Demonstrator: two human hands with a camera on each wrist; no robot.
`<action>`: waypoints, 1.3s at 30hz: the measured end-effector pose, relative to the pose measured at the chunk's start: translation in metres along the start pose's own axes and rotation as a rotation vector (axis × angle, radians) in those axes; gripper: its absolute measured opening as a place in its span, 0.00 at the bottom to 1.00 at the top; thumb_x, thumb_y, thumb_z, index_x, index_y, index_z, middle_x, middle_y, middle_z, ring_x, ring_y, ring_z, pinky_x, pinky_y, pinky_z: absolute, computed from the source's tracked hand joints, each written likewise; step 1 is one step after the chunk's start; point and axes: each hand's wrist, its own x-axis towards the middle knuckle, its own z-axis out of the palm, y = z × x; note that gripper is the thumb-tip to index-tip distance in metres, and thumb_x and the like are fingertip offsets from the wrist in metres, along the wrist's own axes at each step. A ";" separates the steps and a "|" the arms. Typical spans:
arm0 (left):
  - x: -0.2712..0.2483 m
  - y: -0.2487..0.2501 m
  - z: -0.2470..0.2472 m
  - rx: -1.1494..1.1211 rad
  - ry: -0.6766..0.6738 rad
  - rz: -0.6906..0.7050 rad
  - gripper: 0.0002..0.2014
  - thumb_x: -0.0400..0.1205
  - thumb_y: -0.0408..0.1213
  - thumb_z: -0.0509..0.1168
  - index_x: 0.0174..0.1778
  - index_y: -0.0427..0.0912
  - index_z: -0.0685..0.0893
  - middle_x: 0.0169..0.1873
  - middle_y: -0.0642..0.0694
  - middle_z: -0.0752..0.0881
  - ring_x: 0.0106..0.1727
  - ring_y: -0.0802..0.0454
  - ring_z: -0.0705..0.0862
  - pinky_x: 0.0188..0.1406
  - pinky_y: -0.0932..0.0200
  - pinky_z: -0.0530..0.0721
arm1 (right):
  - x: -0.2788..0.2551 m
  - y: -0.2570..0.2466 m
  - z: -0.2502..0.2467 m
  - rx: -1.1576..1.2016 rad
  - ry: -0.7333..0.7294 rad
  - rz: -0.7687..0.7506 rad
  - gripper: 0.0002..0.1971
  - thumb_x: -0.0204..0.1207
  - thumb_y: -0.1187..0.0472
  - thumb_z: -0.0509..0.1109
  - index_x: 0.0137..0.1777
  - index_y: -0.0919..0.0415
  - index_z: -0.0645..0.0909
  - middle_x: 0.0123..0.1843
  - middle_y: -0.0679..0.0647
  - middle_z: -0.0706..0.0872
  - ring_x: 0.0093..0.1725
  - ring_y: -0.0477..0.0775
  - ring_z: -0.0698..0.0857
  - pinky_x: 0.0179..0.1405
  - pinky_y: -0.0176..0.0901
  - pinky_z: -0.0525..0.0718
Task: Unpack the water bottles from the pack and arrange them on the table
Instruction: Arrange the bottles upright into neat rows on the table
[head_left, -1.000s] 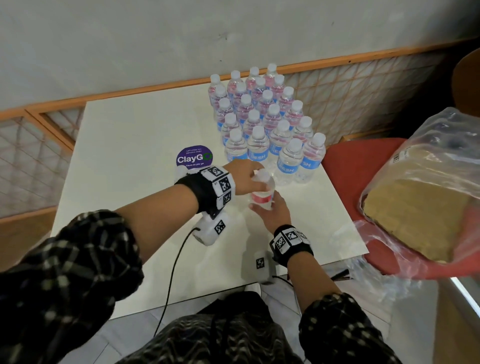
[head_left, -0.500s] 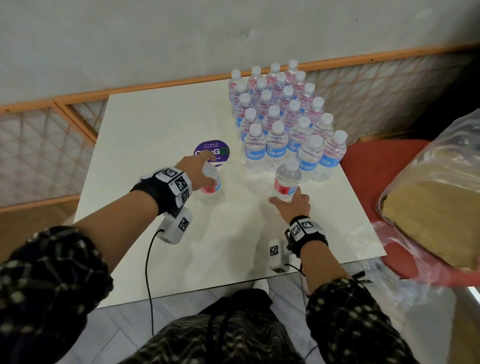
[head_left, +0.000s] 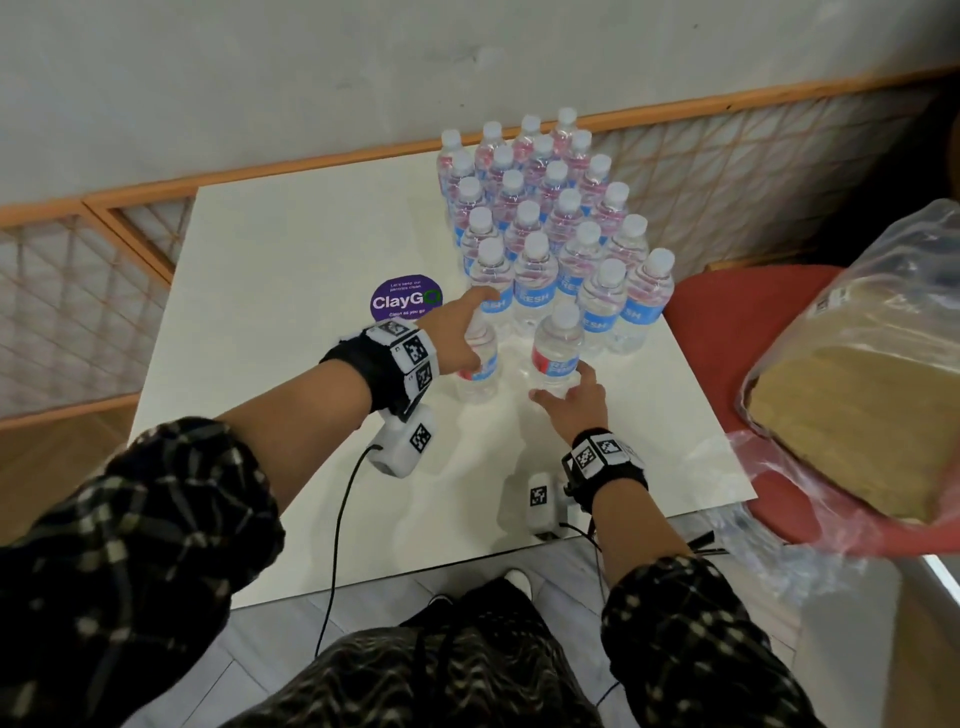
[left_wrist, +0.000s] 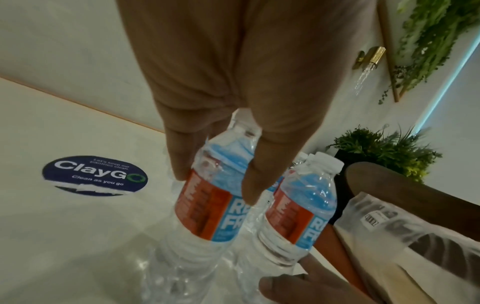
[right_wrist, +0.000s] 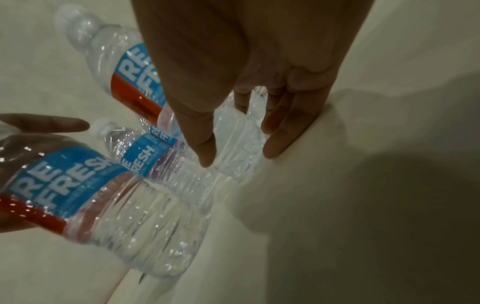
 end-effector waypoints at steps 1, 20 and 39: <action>0.000 0.000 0.002 -0.047 0.029 0.001 0.46 0.70 0.35 0.77 0.80 0.51 0.57 0.67 0.38 0.77 0.66 0.38 0.79 0.59 0.51 0.79 | 0.001 0.001 -0.002 -0.001 -0.015 -0.015 0.42 0.66 0.49 0.79 0.78 0.49 0.62 0.62 0.62 0.77 0.58 0.61 0.81 0.66 0.57 0.79; 0.022 0.006 0.017 -0.122 0.199 -0.057 0.33 0.76 0.40 0.73 0.76 0.43 0.68 0.65 0.41 0.81 0.67 0.44 0.79 0.56 0.63 0.71 | 0.007 -0.004 -0.002 -0.091 -0.031 0.010 0.37 0.69 0.43 0.73 0.76 0.43 0.63 0.64 0.61 0.77 0.64 0.63 0.80 0.64 0.55 0.79; 0.035 -0.010 0.016 -0.198 0.040 -0.130 0.53 0.57 0.66 0.71 0.77 0.48 0.65 0.68 0.47 0.78 0.69 0.48 0.78 0.66 0.46 0.80 | 0.018 -0.015 0.005 -0.046 -0.003 0.110 0.35 0.69 0.39 0.71 0.74 0.45 0.64 0.66 0.58 0.78 0.66 0.64 0.78 0.64 0.58 0.79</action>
